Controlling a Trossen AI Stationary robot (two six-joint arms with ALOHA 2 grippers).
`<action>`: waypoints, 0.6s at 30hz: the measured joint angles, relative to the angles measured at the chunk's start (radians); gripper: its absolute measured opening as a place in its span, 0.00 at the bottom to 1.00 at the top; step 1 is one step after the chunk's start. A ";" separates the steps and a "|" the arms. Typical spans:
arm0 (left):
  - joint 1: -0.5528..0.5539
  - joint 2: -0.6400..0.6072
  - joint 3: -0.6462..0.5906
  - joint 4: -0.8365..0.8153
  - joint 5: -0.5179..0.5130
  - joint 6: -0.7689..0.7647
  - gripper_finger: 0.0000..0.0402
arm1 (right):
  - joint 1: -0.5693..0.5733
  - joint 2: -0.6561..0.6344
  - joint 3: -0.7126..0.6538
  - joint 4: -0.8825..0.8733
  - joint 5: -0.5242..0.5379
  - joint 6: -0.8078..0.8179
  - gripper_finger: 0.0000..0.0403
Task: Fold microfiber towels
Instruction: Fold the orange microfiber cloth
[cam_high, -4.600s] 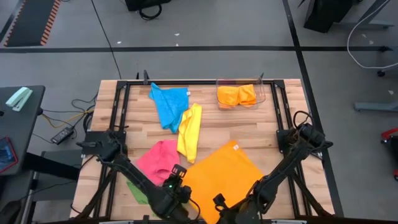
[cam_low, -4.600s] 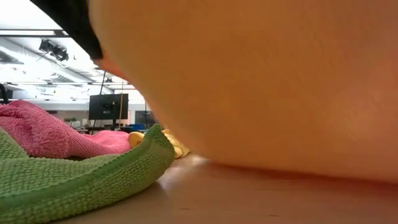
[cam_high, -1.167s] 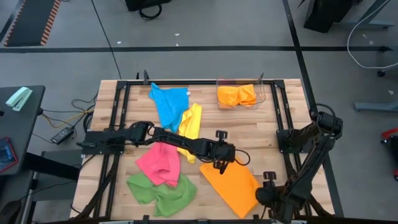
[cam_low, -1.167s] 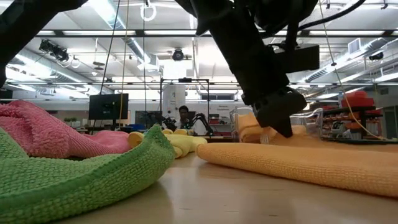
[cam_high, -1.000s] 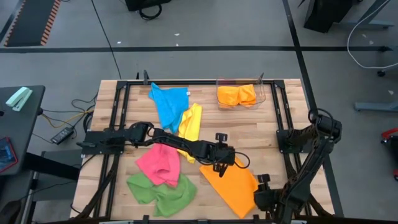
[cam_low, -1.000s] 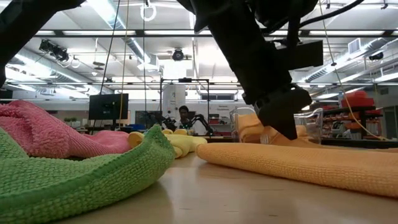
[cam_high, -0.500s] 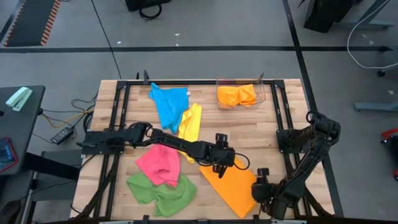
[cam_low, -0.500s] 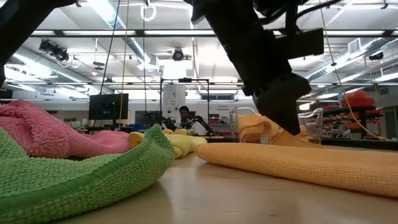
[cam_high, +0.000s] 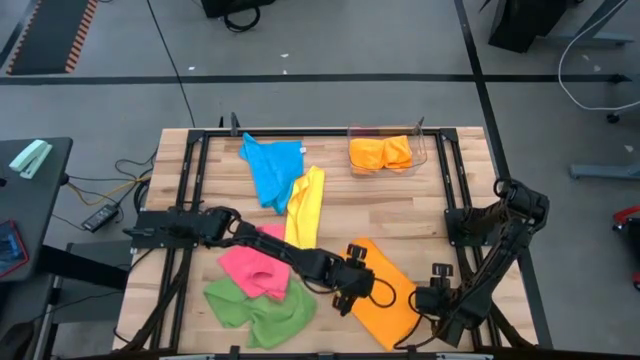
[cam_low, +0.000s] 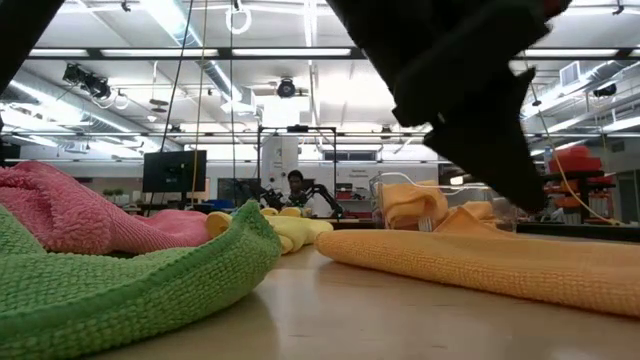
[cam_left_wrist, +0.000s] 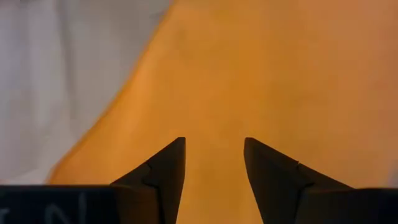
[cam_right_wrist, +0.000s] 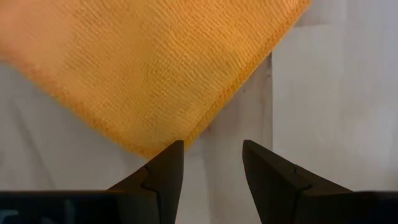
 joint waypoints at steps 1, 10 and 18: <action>-0.009 0.000 0.000 0.008 0.010 -0.001 0.43 | 0.001 -0.007 0.005 -0.007 -0.002 0.005 0.43; -0.073 0.000 0.000 0.058 0.014 -0.026 0.43 | 0.036 -0.042 0.044 0.076 0.200 -0.128 0.43; -0.104 0.000 0.000 0.054 0.014 -0.083 0.44 | 0.129 -0.009 0.037 0.239 0.293 -0.373 0.43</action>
